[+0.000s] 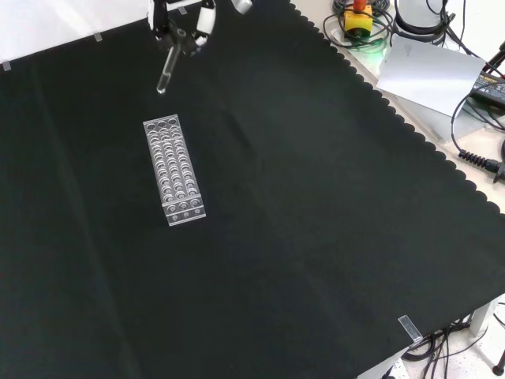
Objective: Put the test tube back in the rack.
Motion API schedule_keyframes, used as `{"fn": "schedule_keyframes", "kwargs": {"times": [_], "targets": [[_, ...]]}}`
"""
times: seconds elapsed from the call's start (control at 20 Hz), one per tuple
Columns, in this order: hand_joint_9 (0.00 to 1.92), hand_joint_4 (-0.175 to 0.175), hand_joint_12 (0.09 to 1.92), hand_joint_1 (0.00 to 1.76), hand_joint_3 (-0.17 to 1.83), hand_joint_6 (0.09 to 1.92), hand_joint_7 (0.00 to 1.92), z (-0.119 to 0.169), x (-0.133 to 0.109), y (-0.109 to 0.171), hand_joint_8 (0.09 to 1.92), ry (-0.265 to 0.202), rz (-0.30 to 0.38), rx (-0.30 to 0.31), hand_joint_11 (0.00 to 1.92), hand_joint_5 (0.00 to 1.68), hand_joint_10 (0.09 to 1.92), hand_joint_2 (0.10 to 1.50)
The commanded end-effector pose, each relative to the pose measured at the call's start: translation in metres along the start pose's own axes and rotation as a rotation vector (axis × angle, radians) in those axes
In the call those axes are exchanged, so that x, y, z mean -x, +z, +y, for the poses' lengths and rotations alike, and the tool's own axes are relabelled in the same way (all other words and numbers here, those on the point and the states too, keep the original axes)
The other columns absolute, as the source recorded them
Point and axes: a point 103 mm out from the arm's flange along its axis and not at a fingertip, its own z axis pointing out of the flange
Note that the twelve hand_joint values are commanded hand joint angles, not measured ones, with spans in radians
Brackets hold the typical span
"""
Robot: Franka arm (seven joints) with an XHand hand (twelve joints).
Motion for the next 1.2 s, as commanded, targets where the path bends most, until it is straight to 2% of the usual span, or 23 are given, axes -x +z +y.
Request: {"fn": "schedule_keyframes", "kwargs": {"times": [0.05,0.4,0.65,1.2], "targets": [[1.29,-0.175,1.04,1.44,0.78,0.61,1.42,0.014,-0.034,0.023,0.62,-0.072,0.039,-0.057,1.10,1.31,0.62,0.55],[1.29,-0.175,1.04,1.44,0.78,0.61,1.42,0.031,-0.038,0.042,0.62,-0.066,0.041,-0.134,1.10,1.31,0.62,0.55],[1.29,-0.175,1.04,1.44,0.78,0.61,1.42,0.046,-0.033,0.053,0.62,-0.043,0.044,-0.183,1.10,1.31,0.62,0.55],[1.29,-0.175,1.04,1.44,0.79,0.61,1.43,0.062,-0.025,0.072,0.62,-0.028,-0.020,-0.262,1.09,1.31,0.62,0.54]]}}
